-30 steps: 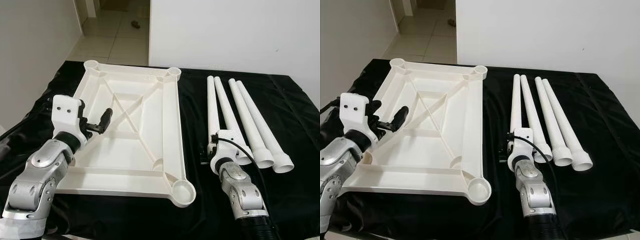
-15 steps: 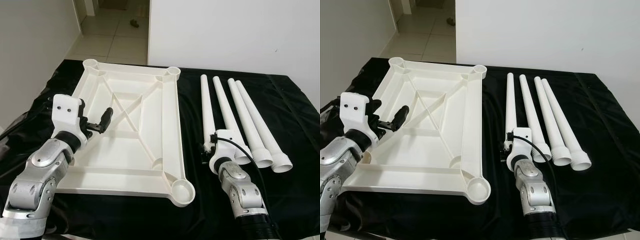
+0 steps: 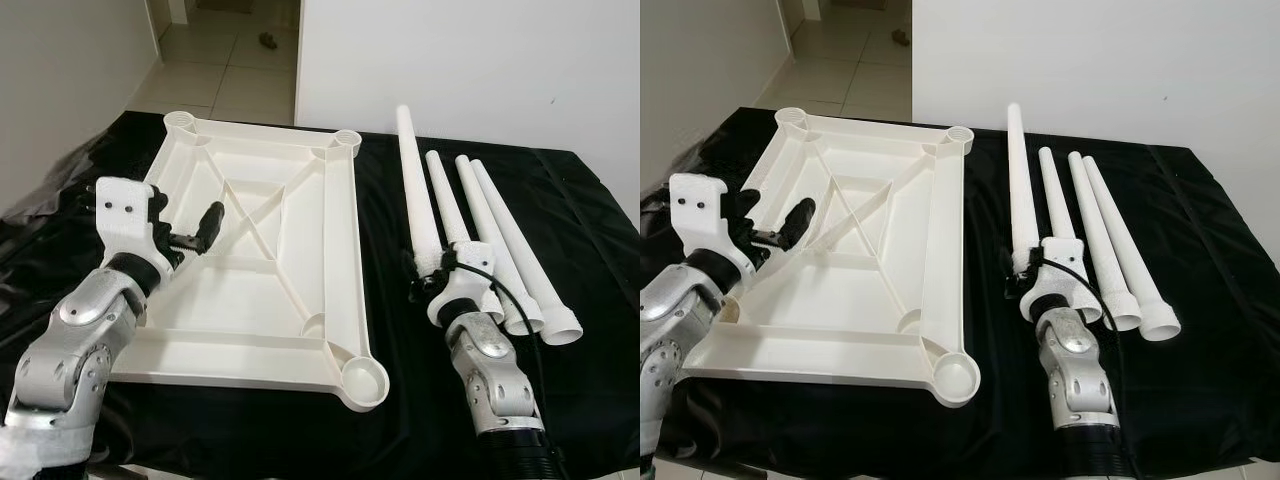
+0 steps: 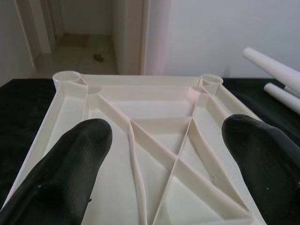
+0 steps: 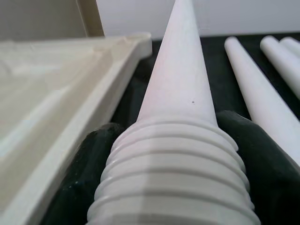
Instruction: Building children table
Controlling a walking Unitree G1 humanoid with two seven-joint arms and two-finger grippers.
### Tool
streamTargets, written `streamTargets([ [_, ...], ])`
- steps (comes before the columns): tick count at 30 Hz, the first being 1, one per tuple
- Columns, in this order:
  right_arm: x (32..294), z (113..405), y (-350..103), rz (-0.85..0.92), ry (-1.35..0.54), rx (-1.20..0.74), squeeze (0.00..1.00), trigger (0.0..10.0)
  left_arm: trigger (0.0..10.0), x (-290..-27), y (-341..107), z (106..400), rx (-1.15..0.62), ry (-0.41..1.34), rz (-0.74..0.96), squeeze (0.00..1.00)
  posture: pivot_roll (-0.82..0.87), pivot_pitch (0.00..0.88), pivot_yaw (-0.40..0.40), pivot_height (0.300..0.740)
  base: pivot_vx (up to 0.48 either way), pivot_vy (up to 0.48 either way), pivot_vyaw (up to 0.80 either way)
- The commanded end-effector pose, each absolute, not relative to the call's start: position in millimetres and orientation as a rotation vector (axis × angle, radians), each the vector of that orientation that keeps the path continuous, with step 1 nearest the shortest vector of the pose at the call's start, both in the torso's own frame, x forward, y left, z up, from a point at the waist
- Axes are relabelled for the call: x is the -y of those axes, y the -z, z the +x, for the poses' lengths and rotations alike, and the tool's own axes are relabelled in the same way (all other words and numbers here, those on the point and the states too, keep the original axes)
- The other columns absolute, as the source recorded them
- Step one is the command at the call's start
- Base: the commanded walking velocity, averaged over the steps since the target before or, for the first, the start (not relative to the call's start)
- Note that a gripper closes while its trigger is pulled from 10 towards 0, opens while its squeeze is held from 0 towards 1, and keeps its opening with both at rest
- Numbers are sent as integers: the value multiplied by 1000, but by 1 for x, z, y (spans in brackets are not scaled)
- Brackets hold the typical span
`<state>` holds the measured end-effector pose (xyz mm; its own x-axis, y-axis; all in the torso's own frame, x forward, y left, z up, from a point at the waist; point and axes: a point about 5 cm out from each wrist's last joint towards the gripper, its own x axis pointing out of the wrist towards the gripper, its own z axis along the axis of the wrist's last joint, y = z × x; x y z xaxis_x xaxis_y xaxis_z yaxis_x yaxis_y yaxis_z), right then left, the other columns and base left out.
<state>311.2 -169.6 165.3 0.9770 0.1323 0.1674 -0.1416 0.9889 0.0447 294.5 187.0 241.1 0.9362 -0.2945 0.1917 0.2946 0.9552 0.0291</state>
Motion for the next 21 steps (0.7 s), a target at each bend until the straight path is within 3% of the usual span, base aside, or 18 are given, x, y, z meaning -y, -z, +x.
streamTargets([
  [1,169,311,-181,78,-158,259,0,10000,10000,-179,-242,294,183,464,-5,0,57,101,-68,740,0,0,0],
  [5,165,310,-186,72,-194,309,0,10000,10000,-173,-246,297,187,520,-64,0,54,96,-63,740,0,0,0],
  [11,152,310,-197,17,-331,413,0,10000,10000,-136,-257,307,115,810,-263,0,39,72,-47,740,0,0,0],
  [21,145,311,-202,-23,-422,457,0,10000,10000,-112,-267,317,11,1005,-348,0,40,44,-51,740,0,0,0],
])
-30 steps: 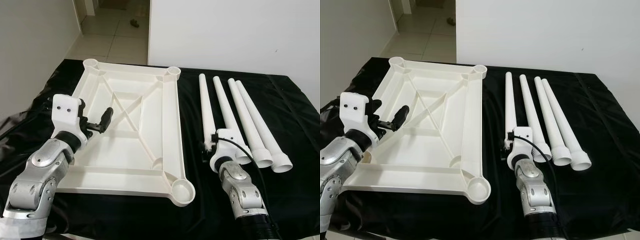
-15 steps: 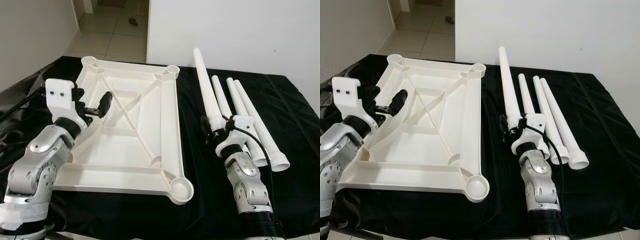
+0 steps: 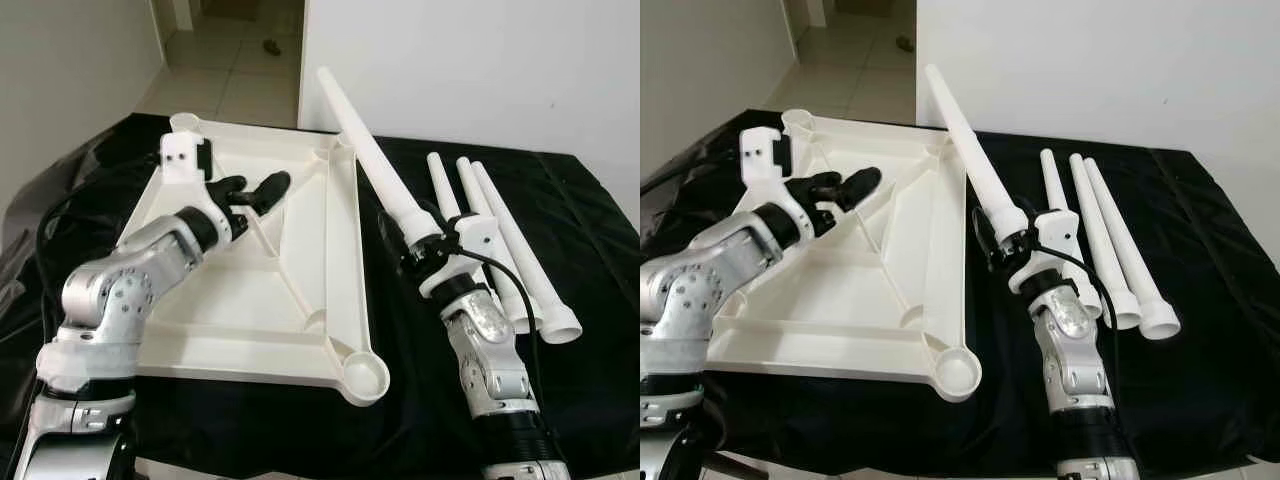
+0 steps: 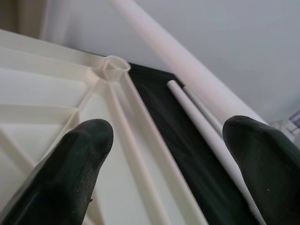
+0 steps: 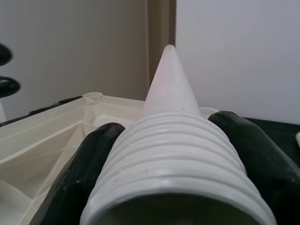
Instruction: Building children table
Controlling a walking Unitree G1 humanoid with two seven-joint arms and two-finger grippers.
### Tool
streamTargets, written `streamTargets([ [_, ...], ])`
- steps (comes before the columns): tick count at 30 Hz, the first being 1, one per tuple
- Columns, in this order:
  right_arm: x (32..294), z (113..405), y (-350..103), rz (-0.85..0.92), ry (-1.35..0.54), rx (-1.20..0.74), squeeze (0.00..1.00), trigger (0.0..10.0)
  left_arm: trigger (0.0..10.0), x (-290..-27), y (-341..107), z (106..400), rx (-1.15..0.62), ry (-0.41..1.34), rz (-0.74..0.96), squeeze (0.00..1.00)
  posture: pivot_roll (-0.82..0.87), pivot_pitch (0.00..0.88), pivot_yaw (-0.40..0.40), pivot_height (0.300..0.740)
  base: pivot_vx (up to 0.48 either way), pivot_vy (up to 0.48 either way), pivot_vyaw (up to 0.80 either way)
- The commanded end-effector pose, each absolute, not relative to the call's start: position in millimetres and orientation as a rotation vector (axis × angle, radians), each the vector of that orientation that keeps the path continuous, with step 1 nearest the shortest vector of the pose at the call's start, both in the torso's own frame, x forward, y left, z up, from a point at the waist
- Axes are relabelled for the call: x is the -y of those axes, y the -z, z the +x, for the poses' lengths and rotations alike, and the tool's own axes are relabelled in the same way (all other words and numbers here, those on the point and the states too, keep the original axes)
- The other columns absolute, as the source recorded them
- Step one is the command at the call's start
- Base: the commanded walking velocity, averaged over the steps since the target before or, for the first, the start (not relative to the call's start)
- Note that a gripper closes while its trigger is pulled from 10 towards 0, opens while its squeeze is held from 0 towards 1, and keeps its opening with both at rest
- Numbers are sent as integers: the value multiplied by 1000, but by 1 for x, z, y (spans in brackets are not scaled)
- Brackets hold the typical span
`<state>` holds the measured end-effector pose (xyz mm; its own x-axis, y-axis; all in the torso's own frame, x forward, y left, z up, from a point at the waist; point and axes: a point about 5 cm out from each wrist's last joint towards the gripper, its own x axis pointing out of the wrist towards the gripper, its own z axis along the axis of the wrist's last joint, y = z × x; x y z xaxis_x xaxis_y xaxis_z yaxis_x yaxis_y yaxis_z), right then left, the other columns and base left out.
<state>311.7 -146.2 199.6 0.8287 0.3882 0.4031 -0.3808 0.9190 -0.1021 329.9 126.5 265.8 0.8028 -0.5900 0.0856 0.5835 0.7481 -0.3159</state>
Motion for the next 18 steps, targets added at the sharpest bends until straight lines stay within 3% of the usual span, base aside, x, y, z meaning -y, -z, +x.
streamTargets([
  [1,142,311,-205,-36,-453,472,0,10000,10000,-108,-272,319,-18,1055,-367,0,31,30,-53,740,0,0,0],
  [8,133,312,-220,-91,-536,544,0,10000,10000,-107,-298,339,-45,1073,-529,0,10,27,-38,740,0,0,0],
  [18,121,310,-245,-132,-630,647,0,10000,10000,-92,-300,354,-138,1084,-605,0,0,31,-22,740,0,0,0],
])
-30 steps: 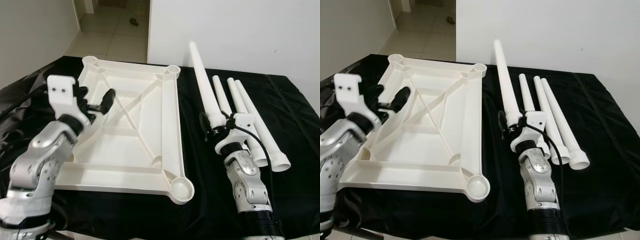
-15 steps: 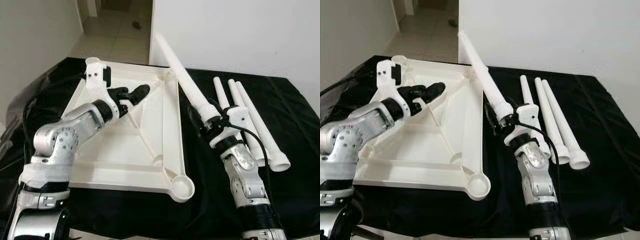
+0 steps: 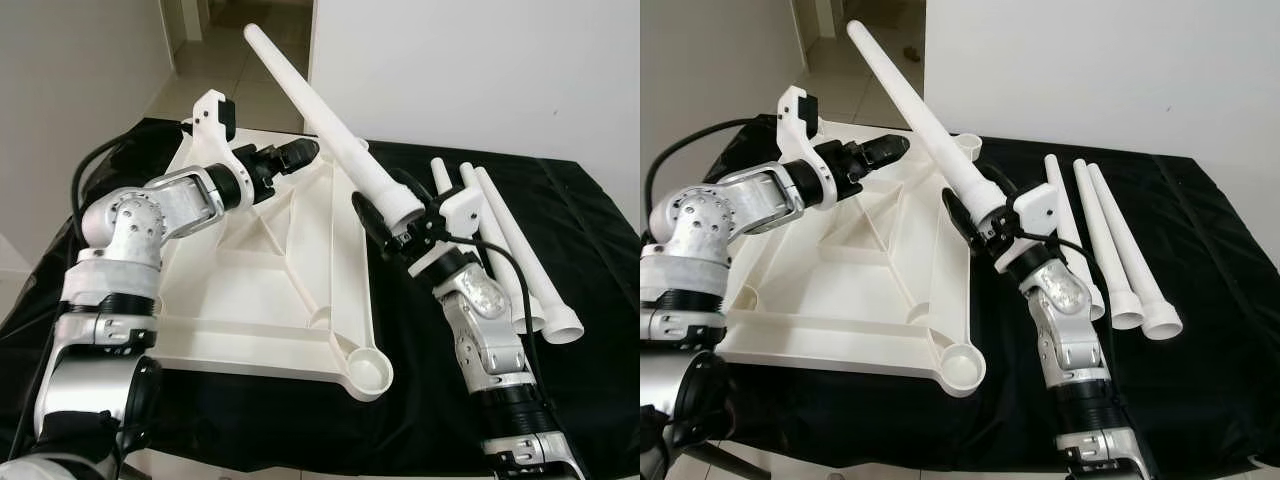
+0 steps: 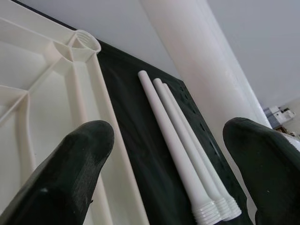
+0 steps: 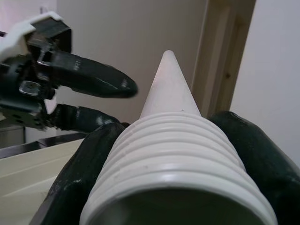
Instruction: Building children table
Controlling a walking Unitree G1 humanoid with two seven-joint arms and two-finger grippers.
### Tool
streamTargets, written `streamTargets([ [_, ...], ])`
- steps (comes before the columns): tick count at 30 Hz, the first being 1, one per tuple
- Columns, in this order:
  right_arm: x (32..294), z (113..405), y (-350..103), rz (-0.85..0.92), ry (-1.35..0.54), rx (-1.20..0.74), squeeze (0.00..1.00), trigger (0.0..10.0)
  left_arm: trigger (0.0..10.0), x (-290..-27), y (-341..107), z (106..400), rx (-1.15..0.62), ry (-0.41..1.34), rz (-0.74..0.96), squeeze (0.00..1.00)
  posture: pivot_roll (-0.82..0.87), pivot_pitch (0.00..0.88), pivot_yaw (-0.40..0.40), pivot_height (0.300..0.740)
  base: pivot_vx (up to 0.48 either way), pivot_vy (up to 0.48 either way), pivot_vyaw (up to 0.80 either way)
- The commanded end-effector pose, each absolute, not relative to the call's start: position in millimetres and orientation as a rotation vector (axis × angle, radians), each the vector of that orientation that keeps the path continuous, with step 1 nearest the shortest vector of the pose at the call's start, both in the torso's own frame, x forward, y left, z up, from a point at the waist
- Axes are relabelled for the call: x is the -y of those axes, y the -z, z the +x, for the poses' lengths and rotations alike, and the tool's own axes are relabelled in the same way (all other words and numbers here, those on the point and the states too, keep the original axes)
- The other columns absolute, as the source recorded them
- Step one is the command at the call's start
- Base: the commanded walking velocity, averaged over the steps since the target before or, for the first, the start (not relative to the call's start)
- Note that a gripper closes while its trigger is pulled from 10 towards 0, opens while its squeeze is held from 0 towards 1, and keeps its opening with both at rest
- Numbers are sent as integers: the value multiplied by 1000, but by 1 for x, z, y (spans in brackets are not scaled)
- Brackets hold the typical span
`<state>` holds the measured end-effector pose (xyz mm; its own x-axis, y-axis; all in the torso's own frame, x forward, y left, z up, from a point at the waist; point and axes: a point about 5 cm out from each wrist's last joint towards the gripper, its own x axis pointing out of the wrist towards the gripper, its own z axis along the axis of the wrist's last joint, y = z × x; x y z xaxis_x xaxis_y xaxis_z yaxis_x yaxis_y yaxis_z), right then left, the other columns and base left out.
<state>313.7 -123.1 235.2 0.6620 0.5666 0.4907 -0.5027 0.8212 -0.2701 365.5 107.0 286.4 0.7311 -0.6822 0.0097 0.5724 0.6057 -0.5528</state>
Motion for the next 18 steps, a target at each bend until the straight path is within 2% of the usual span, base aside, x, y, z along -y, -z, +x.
streamTargets([
  [1,121,310,-245,-132,-630,647,0,10000,10000,-92,-300,354,-138,1084,-605,0,0,31,-22,740,0,0,0],
  [8,112,306,-246,-171,-692,671,0,10000,10000,-89,-309,363,-155,1067,-666,0,0,30,-24,740,0,0,0],
  [18,112,305,-238,-173,-712,647,0,10000,10000,-97,-336,368,-89,1095,-738,0,-4,32,-23,740,0,0,0],
])
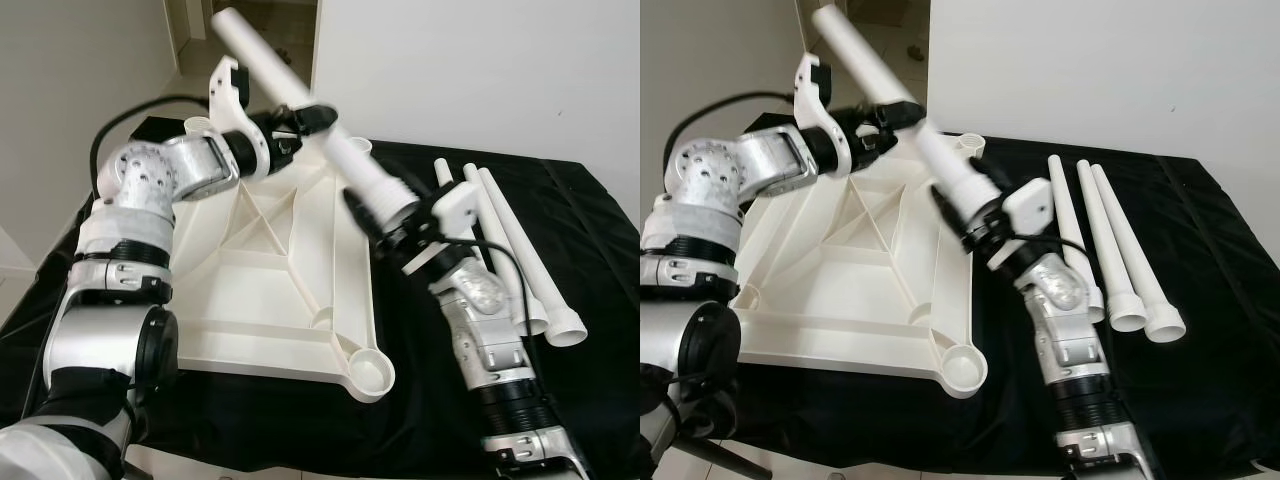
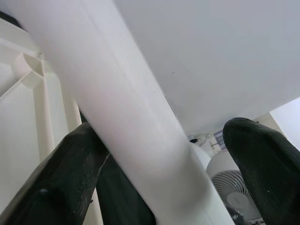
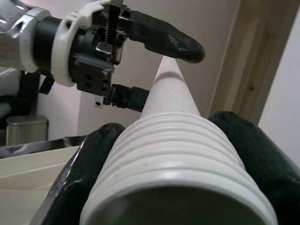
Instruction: Building children table
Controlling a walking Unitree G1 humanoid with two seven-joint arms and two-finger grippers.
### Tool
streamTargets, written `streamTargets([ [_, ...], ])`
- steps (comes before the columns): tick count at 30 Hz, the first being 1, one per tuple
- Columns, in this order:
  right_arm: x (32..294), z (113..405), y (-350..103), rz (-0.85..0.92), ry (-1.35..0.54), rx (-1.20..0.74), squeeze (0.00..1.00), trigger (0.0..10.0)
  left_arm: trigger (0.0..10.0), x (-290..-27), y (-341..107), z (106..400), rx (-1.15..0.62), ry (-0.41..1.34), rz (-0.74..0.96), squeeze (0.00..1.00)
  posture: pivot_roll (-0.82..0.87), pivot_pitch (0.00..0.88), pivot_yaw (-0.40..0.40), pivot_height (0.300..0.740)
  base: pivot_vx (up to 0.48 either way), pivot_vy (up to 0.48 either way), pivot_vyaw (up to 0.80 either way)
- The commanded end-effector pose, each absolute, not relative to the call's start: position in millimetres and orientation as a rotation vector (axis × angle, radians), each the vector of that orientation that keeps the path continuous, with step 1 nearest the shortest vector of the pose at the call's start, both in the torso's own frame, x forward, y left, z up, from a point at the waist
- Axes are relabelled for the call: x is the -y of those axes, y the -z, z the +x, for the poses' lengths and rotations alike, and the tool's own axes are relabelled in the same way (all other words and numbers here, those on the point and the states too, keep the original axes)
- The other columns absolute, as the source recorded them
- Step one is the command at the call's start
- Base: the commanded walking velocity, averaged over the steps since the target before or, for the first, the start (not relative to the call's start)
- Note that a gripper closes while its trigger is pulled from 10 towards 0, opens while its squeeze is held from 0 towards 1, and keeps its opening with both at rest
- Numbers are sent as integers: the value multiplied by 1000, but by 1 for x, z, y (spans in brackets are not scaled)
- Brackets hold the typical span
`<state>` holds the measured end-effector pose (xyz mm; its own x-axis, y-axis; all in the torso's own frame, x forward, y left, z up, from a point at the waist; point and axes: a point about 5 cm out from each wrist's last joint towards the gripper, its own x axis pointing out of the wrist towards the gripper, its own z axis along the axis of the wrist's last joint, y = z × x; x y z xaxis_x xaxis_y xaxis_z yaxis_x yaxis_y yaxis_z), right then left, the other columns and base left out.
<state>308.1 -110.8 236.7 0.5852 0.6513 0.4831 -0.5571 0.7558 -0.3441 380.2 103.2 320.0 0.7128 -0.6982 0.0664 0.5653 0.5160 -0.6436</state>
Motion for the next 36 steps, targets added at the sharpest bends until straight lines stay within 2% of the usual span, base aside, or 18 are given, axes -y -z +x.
streamTargets([
  [1,112,306,-236,-176,-713,642,0,10000,10000,-97,-337,367,-89,1110,-751,0,-3,33,-24,740,0,0,0],
  [20,105,296,-227,-227,-766,636,0,10000,10000,-99,-348,376,-59,1079,-758,0,-5,46,-22,740,0,0,0],
  [21,106,295,-225,-235,-765,630,0,10000,9176,-103,-351,381,-54,1039,-769,0,-6,46,-15,740,0,0,0],
  [23,107,295,-223,-240,-764,626,0,10000,9176,-105,-353,384,-51,1010,-779,0,-6,46,-15,740,0,0,0],
  [25,108,294,-221,-248,-762,620,0,10000,0,-110,-357,389,-37,951,-800,0,-6,46,-12,740,0,0,0],
  [36,108,295,-219,-266,-761,617,0,10000,0,-114,-356,394,-49,912,-811,0,3,40,-16,740,0,0,0],
])
